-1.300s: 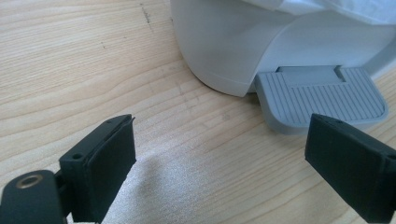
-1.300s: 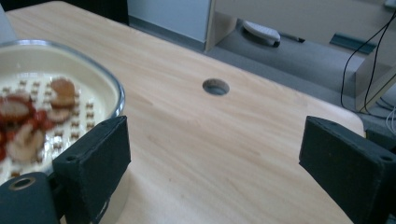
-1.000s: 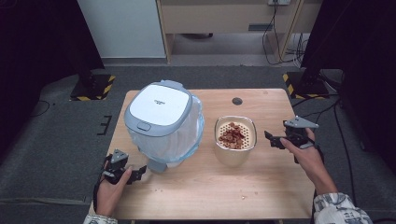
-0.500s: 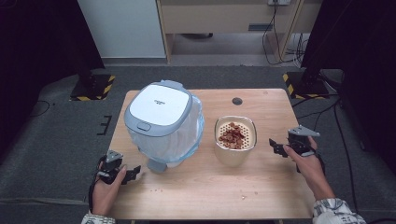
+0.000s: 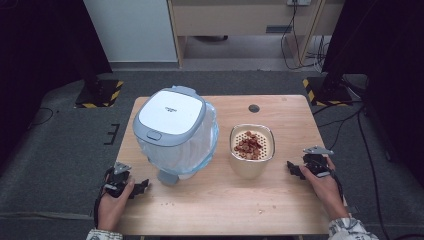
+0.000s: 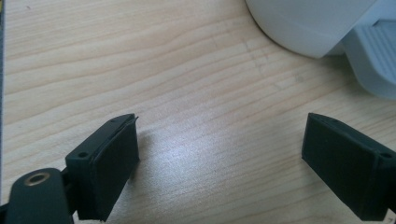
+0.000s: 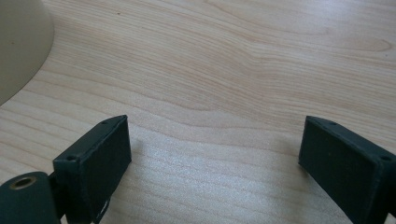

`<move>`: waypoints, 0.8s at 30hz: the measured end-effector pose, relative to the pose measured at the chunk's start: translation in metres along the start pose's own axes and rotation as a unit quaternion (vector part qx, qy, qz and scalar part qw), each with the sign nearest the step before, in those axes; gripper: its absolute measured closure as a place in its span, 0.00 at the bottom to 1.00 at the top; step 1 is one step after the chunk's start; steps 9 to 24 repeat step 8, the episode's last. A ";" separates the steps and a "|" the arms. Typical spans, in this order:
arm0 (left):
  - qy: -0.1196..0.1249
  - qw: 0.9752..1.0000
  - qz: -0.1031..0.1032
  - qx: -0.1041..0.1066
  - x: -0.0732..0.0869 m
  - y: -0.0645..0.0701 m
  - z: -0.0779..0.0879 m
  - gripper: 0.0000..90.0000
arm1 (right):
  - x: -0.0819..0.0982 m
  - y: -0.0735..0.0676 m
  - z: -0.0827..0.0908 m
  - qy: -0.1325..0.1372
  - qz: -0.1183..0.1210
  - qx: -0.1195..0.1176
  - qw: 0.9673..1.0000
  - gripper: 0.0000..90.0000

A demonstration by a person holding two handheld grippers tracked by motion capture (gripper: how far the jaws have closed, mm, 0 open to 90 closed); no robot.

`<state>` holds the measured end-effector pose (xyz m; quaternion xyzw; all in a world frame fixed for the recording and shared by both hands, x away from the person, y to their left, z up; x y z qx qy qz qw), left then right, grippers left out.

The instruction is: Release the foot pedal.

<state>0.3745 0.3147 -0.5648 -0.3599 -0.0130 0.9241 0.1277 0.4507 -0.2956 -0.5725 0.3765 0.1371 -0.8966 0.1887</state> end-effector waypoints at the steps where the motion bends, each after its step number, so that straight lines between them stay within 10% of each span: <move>1: 0.000 1.000 -0.002 -0.001 0.000 0.001 0.000 0.11 | 0.001 0.000 0.000 -0.001 -0.007 0.000 1.000 0.10; 24: 0.004 1.000 -0.009 -0.002 0.000 0.001 -0.001 0.10 | 0.002 -0.002 -0.001 -0.007 -0.025 0.002 1.000 0.04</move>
Point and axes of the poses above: each handheld gripper's, and its own axes: z roughly backward along the jaws, x roughly out of its underside, y roughly to its right, the point moved 5 cm from there along -z, roughly forward along the jaws, and after that the axes turned 11 degrees about -x, right-handed, at the moved point
